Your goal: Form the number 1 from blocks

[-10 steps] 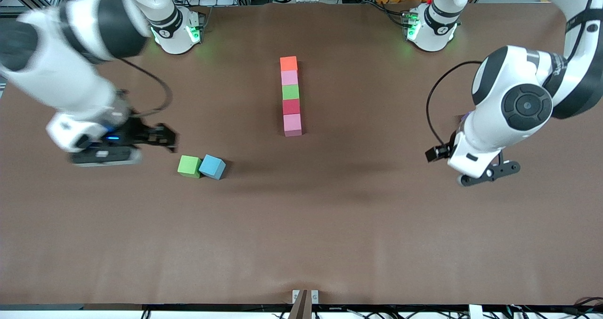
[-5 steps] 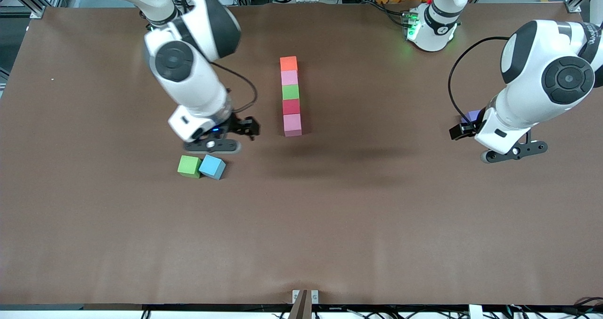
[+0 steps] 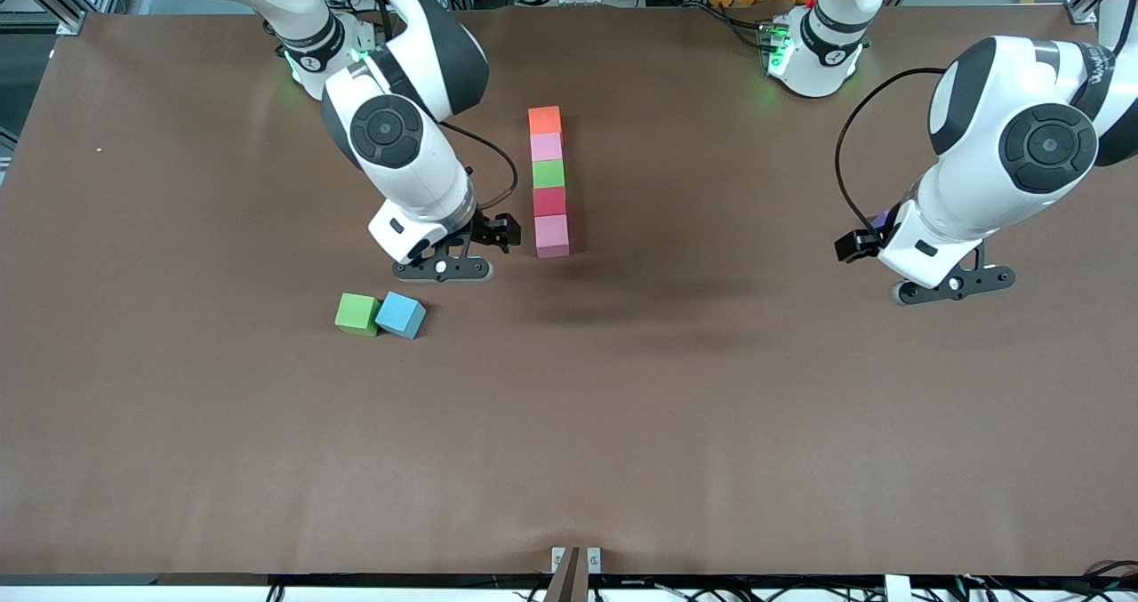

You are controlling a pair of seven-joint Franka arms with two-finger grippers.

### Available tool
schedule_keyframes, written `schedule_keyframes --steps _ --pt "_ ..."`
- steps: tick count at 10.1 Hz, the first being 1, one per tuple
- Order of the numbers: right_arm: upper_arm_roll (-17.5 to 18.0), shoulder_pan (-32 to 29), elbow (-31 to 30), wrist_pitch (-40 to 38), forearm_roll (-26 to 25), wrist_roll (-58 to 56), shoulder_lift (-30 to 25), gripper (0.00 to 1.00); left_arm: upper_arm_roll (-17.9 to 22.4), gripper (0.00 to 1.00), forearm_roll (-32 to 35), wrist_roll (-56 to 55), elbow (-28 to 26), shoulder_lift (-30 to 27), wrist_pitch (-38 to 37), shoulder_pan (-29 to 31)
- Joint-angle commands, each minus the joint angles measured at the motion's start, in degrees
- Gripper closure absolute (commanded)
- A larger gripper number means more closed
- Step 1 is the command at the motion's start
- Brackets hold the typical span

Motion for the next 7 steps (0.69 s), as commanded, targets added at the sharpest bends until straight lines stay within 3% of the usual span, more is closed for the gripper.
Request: schedule_keyframes --steps 1,2,5,7 --pt "-0.8 0.7 -1.8 0.6 0.6 0.0 -0.6 0.00 0.0 0.00 -0.8 0.7 -0.7 -1.2 0.7 -0.1" --pt "-2.1 -1.1 -1.8 0.1 -0.2 -1.2 -2.4 0.00 -0.2 0.00 -0.9 0.4 -0.4 -1.1 0.7 -0.2" --pt "-2.4 -14.3 -0.8 -3.6 -3.3 -15.0 -9.7 0.00 -0.4 0.00 -1.4 0.2 1.1 -0.8 0.8 -0.3" --pt "-2.3 -20.9 3.6 -10.5 -9.9 -25.5 -13.4 0.00 -1.6 0.00 -1.5 0.0 0.9 -1.6 0.4 -0.1"
